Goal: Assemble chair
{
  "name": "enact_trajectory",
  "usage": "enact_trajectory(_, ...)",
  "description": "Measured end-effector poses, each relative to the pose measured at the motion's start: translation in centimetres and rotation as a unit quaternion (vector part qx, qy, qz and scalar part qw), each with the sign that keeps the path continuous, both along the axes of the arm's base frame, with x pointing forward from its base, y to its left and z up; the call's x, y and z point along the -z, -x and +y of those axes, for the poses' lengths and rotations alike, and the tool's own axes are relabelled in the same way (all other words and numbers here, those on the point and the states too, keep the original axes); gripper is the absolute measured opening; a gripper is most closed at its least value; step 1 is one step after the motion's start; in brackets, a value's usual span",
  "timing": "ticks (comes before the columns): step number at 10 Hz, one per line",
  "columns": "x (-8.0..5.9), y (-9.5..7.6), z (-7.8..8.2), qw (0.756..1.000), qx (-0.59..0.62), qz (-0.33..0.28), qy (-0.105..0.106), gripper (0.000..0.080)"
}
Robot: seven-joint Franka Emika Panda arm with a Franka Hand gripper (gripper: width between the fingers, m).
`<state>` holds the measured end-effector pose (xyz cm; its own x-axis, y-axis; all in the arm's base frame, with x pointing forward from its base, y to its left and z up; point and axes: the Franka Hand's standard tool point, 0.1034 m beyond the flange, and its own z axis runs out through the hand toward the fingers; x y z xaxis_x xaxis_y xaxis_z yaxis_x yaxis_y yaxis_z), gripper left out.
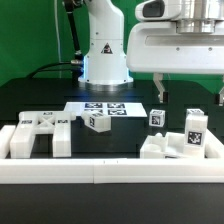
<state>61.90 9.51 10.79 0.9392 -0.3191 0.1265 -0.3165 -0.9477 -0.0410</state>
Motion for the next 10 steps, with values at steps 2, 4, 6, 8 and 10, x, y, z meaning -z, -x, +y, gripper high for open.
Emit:
enact_trajectory(2,0.0,0.0,0.0,1.0,0.0,0.0,0.0,0.0649)
enact_trajectory(4,0.0,0.5,-0.4,0.999,-0.054,-0.003,0.007,0.0649)
enact_trajectory(6,-0.5,3.0,-3.3,0.983,-0.183,-0.013,0.026,0.0649)
enact_trajectory(8,-0.4,3.3,-3.6,0.983,-0.179,-0.01,0.025,0.0649)
enact_trajectory(10,-0.3,3.3,-3.8,0.968,-0.247,-0.009,0.036,0.0649)
